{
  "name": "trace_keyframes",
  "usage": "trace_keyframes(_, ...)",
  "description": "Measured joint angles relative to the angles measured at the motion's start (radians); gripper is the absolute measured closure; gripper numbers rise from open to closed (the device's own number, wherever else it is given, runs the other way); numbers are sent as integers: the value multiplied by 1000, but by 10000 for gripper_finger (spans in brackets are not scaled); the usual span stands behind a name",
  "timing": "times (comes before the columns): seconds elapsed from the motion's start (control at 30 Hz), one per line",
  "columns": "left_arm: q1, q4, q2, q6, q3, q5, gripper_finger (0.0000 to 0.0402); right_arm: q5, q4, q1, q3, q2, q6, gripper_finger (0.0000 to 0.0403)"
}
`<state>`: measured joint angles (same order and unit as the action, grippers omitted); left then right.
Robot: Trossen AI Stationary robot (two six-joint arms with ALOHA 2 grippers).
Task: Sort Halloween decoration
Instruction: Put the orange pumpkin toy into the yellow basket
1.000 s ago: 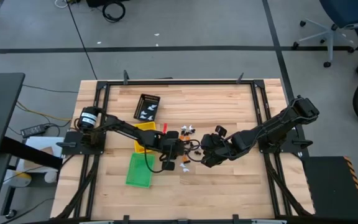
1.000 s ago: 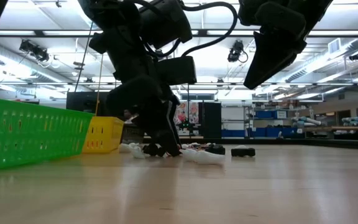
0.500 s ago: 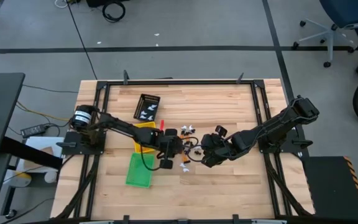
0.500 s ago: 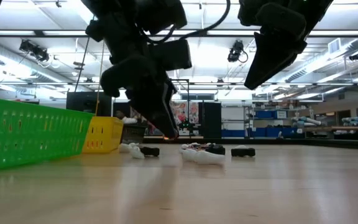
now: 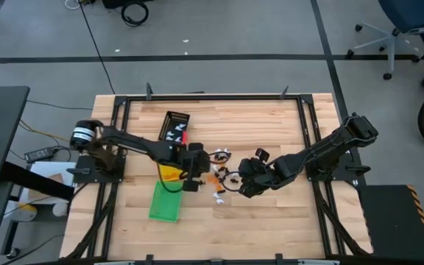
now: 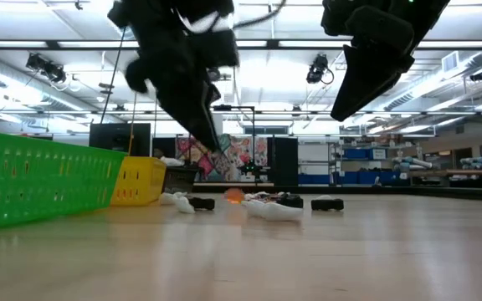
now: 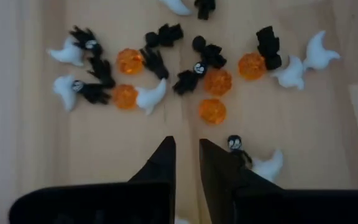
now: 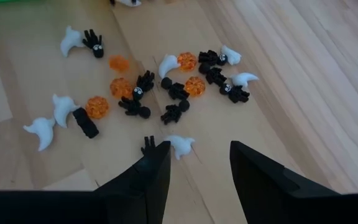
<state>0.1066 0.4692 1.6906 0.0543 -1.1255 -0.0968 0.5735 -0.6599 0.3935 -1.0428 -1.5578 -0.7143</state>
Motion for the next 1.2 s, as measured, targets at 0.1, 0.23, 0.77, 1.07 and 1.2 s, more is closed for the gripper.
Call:
trace_keyframes(0.1, 1, 51, -65, -6, -1, -3, 374, 2, 1, 0, 0, 0, 0, 234)
trace_keyframes(0.23, 7, 115, -124, -38, -2, -5, 387, 2, 5, 0, 0, 0, 0, 234)
trace_keyframes(0.77, 129, 103, -214, 17, 29, -40, 384, -101, 556, -59, 0, -223, 335, 229)
trace_keyframes(1.07, 119, -61, -436, -40, 289, -95, 384, -228, 714, -154, 0, -331, 426, 210)
trace_keyframes(1.2, 113, -60, -552, -80, 352, -141, 384, -283, 772, -186, -10, -395, 468, 208)
